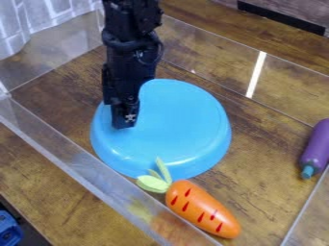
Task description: Remove the lemon from the blue tray and put it on the table
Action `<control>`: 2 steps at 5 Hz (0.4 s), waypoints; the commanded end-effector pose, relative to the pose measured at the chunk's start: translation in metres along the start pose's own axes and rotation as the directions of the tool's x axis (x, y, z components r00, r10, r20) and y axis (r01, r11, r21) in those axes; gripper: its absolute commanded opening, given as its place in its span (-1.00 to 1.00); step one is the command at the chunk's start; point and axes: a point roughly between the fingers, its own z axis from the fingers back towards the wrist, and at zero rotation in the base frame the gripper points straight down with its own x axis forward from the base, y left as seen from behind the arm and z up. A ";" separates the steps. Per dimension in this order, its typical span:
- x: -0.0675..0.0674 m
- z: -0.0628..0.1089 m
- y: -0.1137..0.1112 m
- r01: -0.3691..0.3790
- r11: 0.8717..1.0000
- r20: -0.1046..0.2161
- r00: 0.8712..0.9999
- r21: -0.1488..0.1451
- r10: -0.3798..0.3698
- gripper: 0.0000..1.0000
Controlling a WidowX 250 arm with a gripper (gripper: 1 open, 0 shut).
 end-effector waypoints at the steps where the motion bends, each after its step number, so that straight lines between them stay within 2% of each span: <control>1: 0.009 0.024 -0.001 0.029 0.998 0.066 0.997 0.055 -0.033 1.00; 2: 0.008 0.027 -0.003 -0.003 0.998 0.065 0.998 0.058 -0.001 1.00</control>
